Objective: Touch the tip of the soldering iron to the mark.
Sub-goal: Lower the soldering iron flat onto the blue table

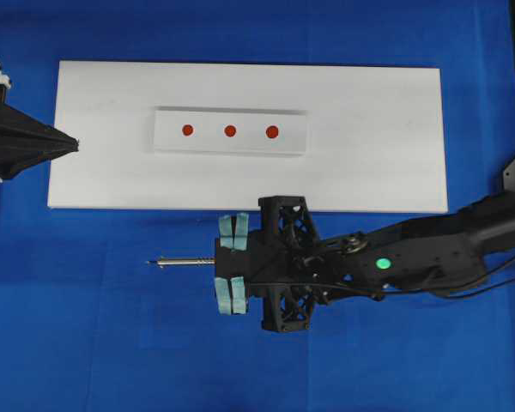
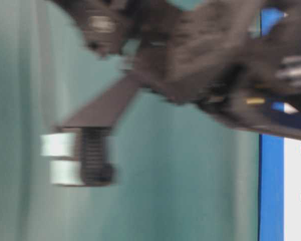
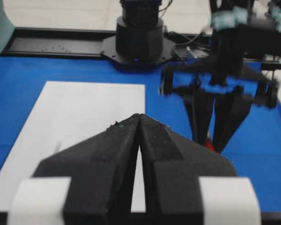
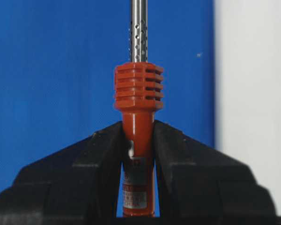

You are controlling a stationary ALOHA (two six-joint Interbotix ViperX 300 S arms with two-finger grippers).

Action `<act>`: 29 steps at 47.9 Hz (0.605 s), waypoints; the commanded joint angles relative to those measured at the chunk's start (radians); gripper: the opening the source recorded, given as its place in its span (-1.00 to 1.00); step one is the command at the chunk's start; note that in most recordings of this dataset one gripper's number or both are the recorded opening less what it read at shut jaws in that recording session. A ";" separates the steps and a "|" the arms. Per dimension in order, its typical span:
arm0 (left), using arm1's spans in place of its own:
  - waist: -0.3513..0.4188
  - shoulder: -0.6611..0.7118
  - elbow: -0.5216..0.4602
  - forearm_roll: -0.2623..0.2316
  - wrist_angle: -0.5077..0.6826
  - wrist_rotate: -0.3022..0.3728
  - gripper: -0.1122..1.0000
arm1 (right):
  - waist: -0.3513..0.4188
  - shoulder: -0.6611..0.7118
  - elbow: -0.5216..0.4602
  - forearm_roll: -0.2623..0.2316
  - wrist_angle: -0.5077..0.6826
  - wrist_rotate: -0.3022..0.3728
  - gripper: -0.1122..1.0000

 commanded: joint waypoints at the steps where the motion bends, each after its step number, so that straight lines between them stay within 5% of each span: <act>1: 0.002 0.006 -0.008 0.002 -0.005 0.000 -0.80 | -0.005 0.014 0.005 0.000 -0.063 0.002 -0.69; 15: 0.000 0.006 -0.006 0.003 -0.006 0.000 -0.80 | -0.029 0.095 0.040 0.002 -0.221 0.003 -0.69; 29: 0.002 0.006 -0.006 0.002 -0.006 0.002 -0.80 | -0.035 0.115 0.049 0.003 -0.255 0.003 -0.69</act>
